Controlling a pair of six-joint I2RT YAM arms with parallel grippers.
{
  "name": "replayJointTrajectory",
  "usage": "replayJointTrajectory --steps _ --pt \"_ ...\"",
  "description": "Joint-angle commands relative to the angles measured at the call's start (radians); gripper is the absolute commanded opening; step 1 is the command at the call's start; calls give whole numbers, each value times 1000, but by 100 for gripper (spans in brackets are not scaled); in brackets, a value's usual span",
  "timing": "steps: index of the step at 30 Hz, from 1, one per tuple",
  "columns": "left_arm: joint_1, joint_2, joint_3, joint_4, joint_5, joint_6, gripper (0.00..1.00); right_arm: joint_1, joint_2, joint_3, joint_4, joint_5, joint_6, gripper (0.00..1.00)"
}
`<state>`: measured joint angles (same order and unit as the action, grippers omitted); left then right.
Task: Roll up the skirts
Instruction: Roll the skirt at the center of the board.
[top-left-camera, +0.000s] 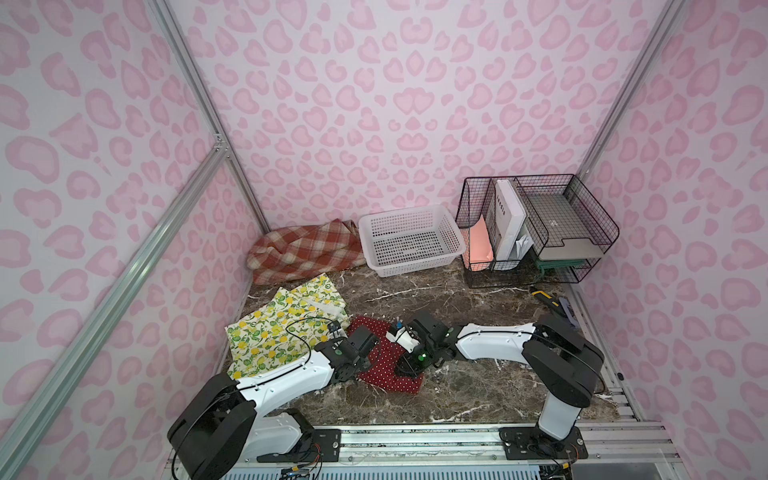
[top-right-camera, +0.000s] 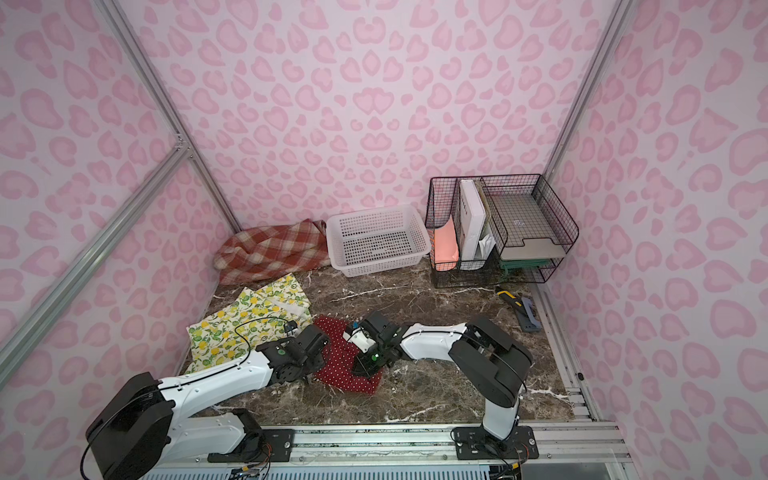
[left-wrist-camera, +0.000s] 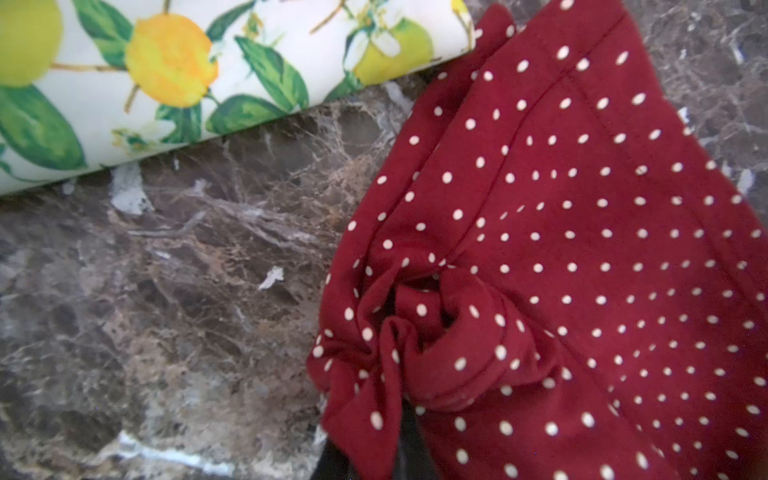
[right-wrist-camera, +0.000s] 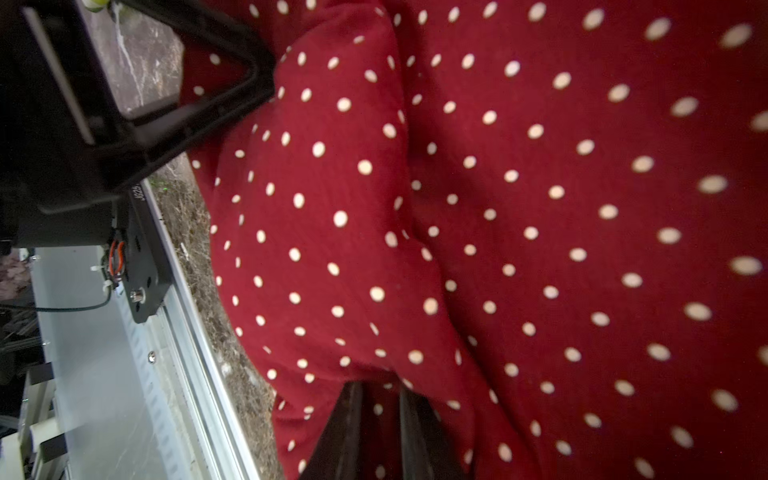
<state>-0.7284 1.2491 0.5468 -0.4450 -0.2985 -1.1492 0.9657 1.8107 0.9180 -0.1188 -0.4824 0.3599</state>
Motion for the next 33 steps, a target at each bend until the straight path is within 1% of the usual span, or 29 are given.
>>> replayJointTrajectory --steps 1,2,3,5,7,8,10,11,12,16,17,19,20,23,26,28,30,33 --pt "0 15 13 -17 33 9 0 0 -37 -24 -184 174 -13 26" --pt "0 19 15 -17 35 10 0 3 -82 -10 -214 181 -12 28" --pt "0 21 16 -19 38 7 0 8 -134 5 -243 199 -12 33" --pt "0 20 19 -20 40 6 0 29 -239 33 -292 246 -14 45" --pt "1 16 20 -21 42 6 0 67 -333 58 -332 318 -13 50" --pt "0 15 19 -18 45 7 0 91 -370 65 -347 355 -14 51" --pt "1 13 15 -6 51 9 0 146 -416 61 -356 414 -19 51" --pt "0 15 13 4 57 12 0 187 -435 48 -343 452 -27 48" --pt "1 16 13 6 59 13 0 235 -451 27 -317 499 -36 47" --pt "3 13 13 22 75 36 0 359 -485 -72 -183 689 -38 39" --pt "7 11 13 24 79 43 0 386 -488 -88 -154 748 -51 41" --pt "12 2 9 25 90 50 0 417 -487 -107 -110 856 -87 54" --pt "15 -2 11 22 95 52 0 425 -478 -106 -93 852 -121 58" --pt "22 -8 8 22 103 59 0 450 -423 -85 -68 866 -178 66" --pt "26 -3 6 24 114 59 0 488 -344 -42 -62 864 -224 69" --pt "29 -1 5 25 119 59 0 512 -288 -26 -58 897 -258 70" --pt "31 0 2 28 123 61 0 519 -245 -18 -53 939 -288 70" --pt "35 0 1 28 129 64 0 517 -210 -21 -26 947 -316 70"
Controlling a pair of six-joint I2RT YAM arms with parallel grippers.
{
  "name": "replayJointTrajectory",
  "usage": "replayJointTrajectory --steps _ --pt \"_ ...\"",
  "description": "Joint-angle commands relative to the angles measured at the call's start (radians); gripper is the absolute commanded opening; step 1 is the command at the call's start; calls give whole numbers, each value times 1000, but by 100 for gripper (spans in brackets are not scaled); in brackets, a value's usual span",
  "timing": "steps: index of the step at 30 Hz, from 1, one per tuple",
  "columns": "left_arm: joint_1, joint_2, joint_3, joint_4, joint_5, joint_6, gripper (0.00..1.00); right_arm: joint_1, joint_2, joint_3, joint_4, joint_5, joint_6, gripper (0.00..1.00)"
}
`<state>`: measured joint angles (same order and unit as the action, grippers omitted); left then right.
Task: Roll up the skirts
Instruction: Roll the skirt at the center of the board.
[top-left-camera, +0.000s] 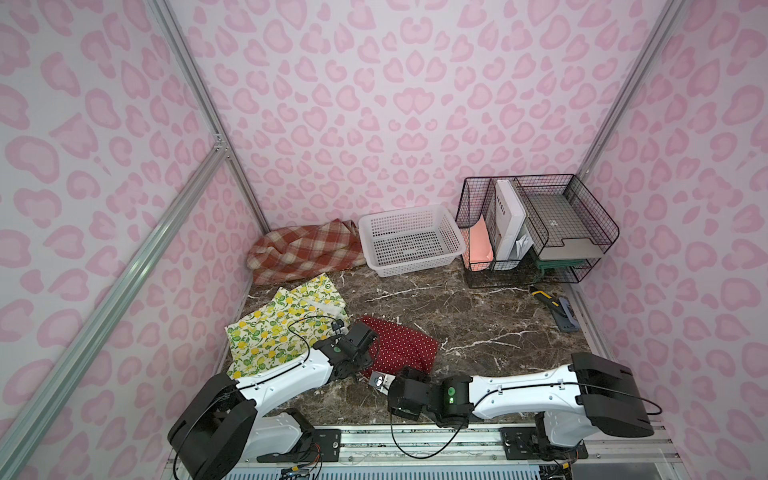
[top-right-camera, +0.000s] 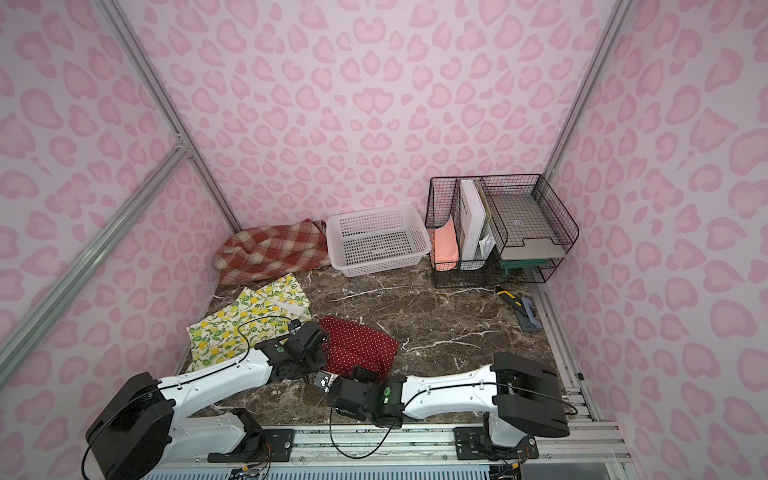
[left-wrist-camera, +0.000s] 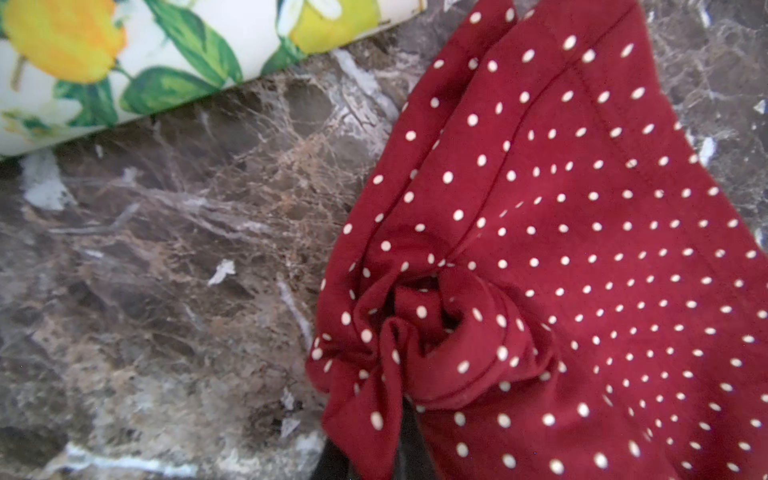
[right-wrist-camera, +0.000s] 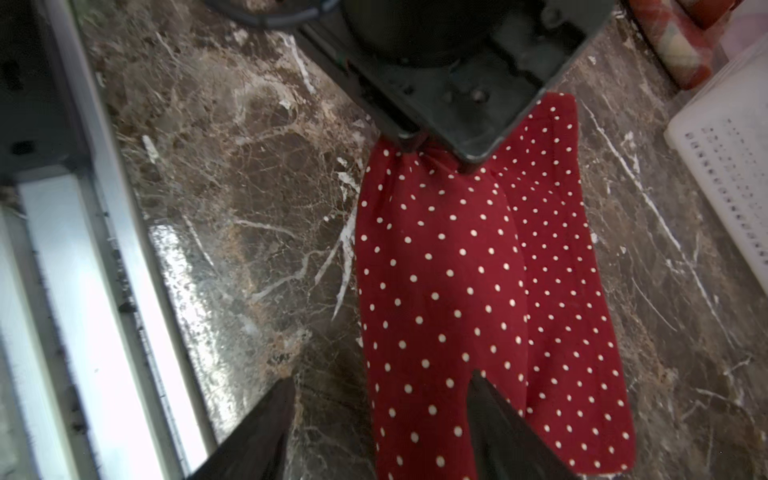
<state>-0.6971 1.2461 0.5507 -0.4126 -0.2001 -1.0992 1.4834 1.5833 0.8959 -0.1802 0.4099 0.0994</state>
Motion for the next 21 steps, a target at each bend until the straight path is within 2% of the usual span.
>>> replayJointTrajectory --steps 1,6,9,11,13,15,17,18,19,21 --pt "5 1 -6 -3 33 16 0 -3 36 -3 43 54 -64 71" --pt "28 -19 -28 22 63 25 0 -22 166 2 23 108 -57 71" --pt "43 -33 -40 32 74 36 0 -30 203 10 2 75 -25 71" --pt "53 -40 -42 36 81 47 0 -40 230 30 -47 68 9 67" --pt "62 -42 -40 41 90 61 0 -41 251 43 -89 71 25 54" --pt "75 -40 -33 49 105 81 0 -43 262 64 -137 54 35 30" --pt "90 -35 -24 52 119 97 0 -41 251 73 -162 -5 25 16" --pt "103 -32 -16 51 129 106 2 -41 243 81 -175 -39 23 9" --pt "116 -31 -7 48 140 113 13 -46 235 88 -187 -81 25 3" --pt "146 -43 18 35 158 138 42 -89 217 123 -228 -248 45 0"
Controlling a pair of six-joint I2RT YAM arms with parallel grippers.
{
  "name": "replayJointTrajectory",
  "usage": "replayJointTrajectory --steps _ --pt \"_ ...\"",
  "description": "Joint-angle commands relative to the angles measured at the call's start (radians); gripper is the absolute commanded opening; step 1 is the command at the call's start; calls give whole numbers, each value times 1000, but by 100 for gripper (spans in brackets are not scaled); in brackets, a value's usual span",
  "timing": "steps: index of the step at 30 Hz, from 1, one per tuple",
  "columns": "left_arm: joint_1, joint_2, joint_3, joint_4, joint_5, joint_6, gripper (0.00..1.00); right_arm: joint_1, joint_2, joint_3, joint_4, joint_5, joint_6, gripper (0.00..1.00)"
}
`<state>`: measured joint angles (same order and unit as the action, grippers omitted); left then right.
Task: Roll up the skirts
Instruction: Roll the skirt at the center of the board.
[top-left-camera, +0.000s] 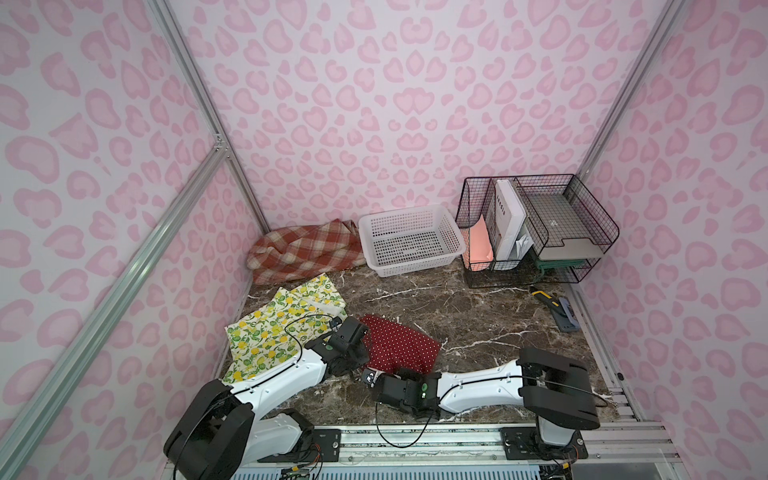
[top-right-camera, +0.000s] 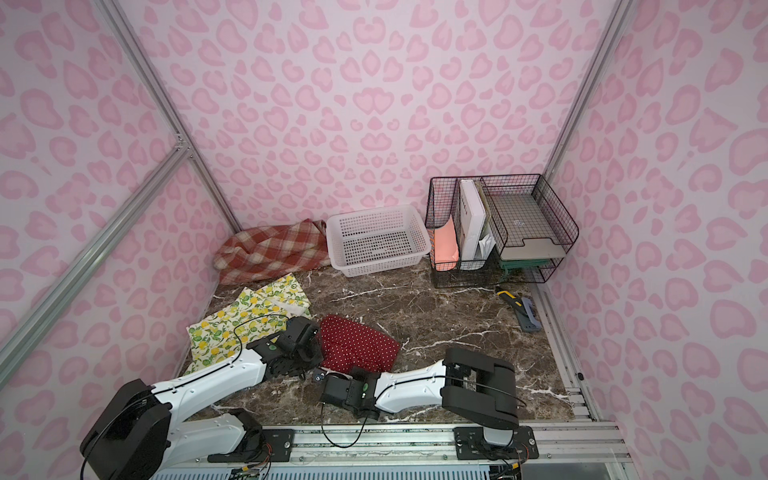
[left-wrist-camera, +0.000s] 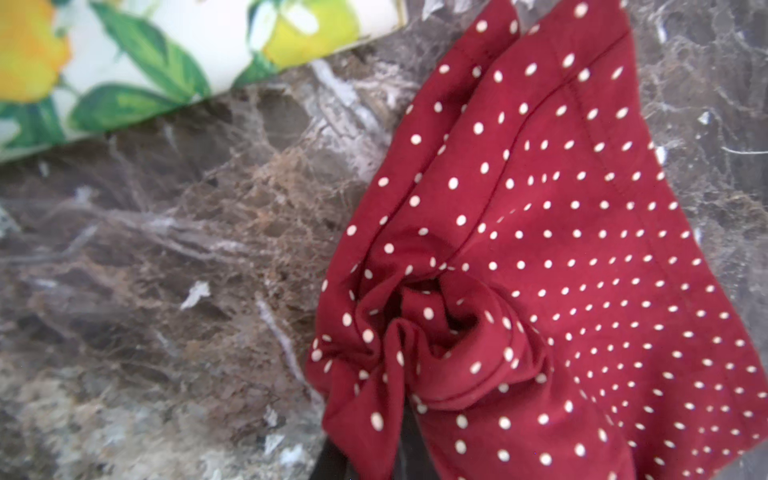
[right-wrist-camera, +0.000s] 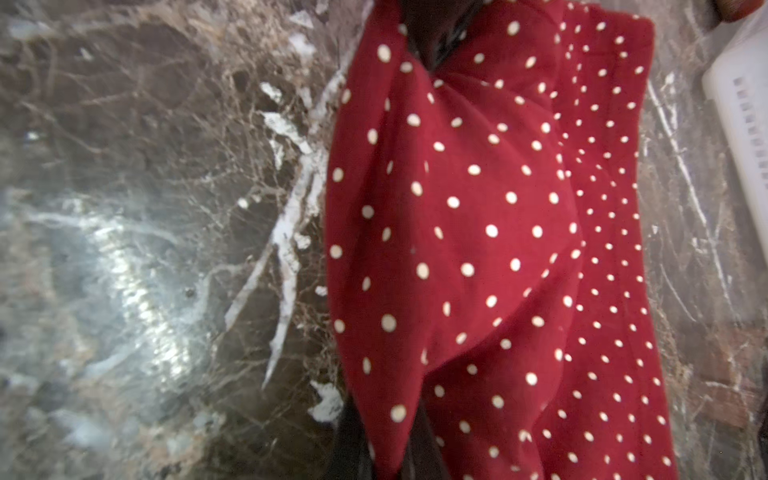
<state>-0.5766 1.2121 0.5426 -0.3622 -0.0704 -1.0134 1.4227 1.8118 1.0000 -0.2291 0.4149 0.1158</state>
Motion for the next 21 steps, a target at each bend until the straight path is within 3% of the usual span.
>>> replayJointTrajectory --steps 1,4,7,10,17,21 --pt "35 -21 41 -37 23 63 51 -66 -22 38 -193 -350 38 0" --pt "77 -98 82 -102 1 94 69 -207 -47 80 -214 -696 85 0" --pt "123 -191 105 -147 -11 107 72 -340 -50 43 -112 -1047 156 0" --pt "128 -248 131 -184 -13 111 72 -449 -12 -30 39 -1291 265 0" --pt "74 -293 92 -159 30 72 72 -617 96 -103 289 -1565 426 0" --pt "-28 -301 67 -116 -18 22 72 -679 162 -74 253 -1586 405 0"
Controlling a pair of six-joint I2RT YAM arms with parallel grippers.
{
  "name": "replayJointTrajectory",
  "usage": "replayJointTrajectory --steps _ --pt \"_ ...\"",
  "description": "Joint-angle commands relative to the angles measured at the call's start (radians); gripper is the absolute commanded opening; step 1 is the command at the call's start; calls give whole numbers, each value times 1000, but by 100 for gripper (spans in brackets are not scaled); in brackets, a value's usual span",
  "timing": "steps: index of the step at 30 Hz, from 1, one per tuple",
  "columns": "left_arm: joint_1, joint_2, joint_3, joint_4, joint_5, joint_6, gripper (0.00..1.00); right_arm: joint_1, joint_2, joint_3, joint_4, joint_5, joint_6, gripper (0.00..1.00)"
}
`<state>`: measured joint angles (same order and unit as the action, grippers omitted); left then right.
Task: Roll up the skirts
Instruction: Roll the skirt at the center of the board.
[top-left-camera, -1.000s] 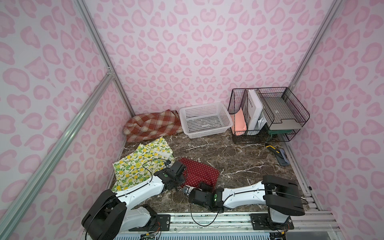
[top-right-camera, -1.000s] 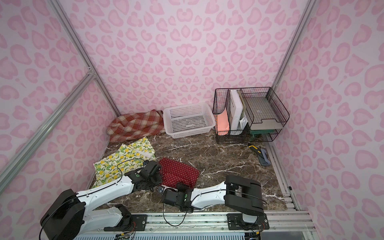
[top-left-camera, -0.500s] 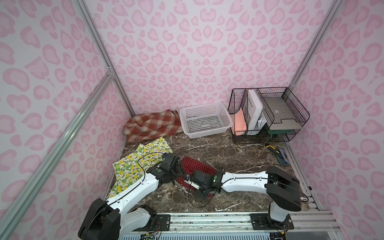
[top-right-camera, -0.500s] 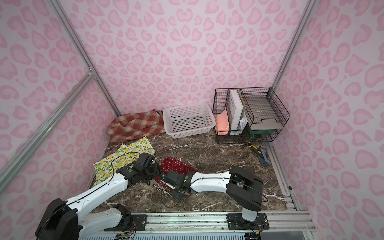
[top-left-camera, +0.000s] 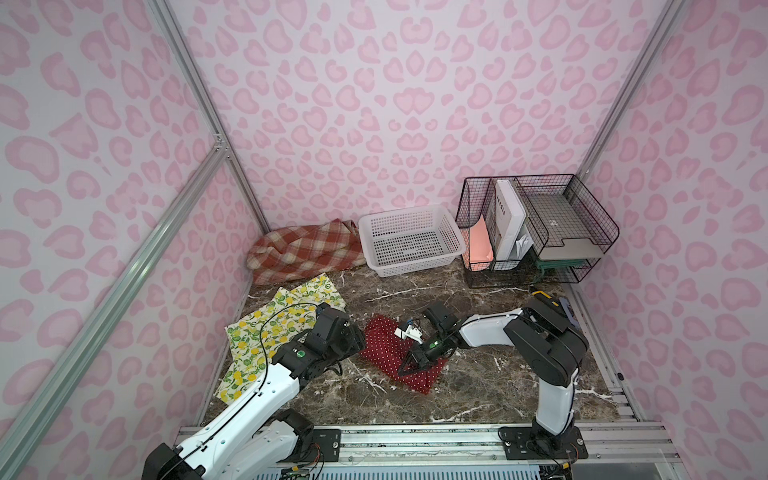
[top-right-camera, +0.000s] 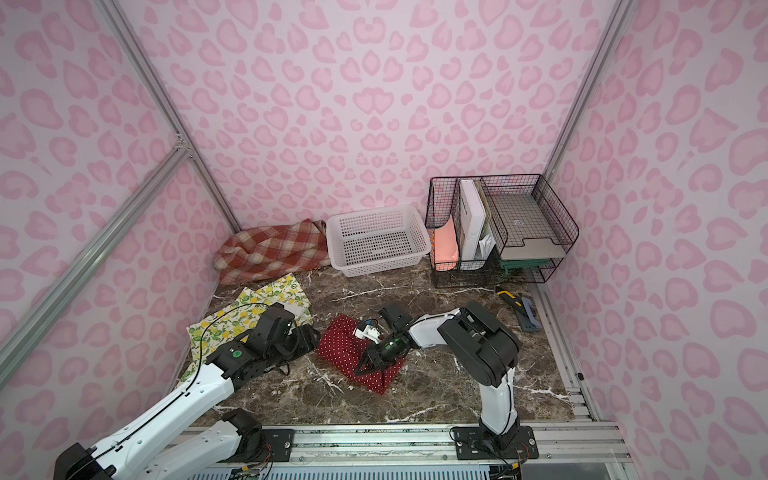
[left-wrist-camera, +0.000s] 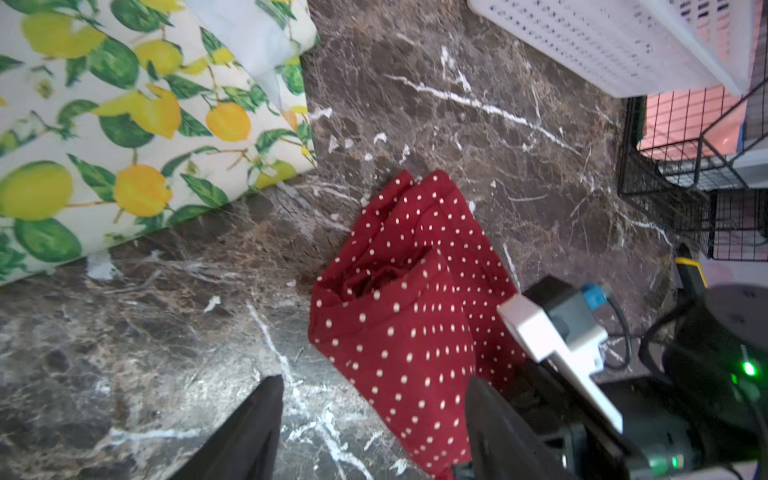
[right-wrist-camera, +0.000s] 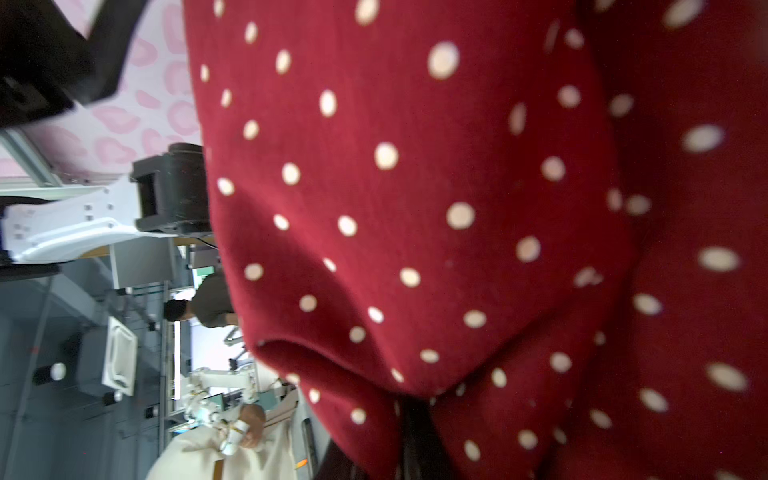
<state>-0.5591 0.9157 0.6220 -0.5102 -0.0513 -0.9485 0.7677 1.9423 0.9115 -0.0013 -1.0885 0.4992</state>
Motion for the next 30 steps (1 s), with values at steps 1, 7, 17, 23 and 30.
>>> replayJointTrajectory --steps 1,7,17,23,30 --pt "-65 -2 -20 55 -49 -58 72 -34 49 22 6 -88 8 0" --pt "-129 104 -52 204 -91 -116 74 -65 109 30 -52 -21 -53 0" --pt "-149 343 -29 386 -132 -184 78 -73 133 26 -73 1 -88 0" --pt "-153 525 -10 375 -116 -184 57 -75 114 38 -120 37 -112 0" --pt "-152 519 24 205 -203 -131 0 -55 10 32 -255 246 -144 47"
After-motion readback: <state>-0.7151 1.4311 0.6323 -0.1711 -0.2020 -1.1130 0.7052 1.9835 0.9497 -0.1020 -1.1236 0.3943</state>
